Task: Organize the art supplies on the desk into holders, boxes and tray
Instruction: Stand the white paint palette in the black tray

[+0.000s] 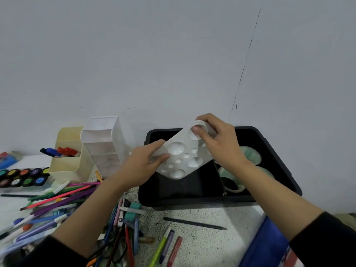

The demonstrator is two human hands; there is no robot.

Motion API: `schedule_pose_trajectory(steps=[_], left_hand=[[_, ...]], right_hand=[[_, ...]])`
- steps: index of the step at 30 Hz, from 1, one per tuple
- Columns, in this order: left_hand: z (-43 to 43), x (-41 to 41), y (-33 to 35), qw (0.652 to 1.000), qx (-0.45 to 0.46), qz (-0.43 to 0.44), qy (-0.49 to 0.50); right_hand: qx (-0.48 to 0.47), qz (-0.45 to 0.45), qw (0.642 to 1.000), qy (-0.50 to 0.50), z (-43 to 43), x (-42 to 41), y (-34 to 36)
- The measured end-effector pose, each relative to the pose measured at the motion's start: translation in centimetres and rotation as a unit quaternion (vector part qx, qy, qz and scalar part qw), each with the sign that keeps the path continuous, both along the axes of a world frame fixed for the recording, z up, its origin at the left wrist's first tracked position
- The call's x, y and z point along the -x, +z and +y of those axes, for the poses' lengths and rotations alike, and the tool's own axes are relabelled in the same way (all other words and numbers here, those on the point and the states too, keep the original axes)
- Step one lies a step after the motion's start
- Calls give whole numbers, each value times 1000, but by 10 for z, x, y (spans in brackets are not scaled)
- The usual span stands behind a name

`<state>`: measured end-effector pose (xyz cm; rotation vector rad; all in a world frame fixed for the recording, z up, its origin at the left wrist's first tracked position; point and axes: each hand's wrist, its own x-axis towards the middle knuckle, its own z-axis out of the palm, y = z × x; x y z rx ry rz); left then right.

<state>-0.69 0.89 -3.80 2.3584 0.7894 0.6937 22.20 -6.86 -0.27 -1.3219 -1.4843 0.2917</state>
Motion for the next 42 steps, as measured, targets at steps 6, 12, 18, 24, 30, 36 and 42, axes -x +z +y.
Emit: schedule_pose_trajectory(steps=[6, 12, 18, 24, 30, 36, 42], left_hand=[[29, -26, -33, 956, 192, -211, 68], [52, -47, -42, 967, 199, -137, 75], [83, -59, -29, 970, 17, -78, 232], [115, -53, -47, 964, 4, -14, 266], [119, -53, -51, 952, 18, -80, 295], [123, -53, -49, 956, 19, -79, 282], [116, -48, -49, 957, 23, -83, 278]], right_hand=[[110, -60, 989, -76, 34, -20, -12], [147, 155, 976, -41, 62, -27, -33], [112, 70, 987, -94, 98, -26, -32], [151, 36, 981, -115, 126, -31, -63], [141, -75, 976, -145, 134, -33, -72], [146, -82, 974, -151, 134, -36, -76], [156, -73, 975, -139, 128, -40, -75]])
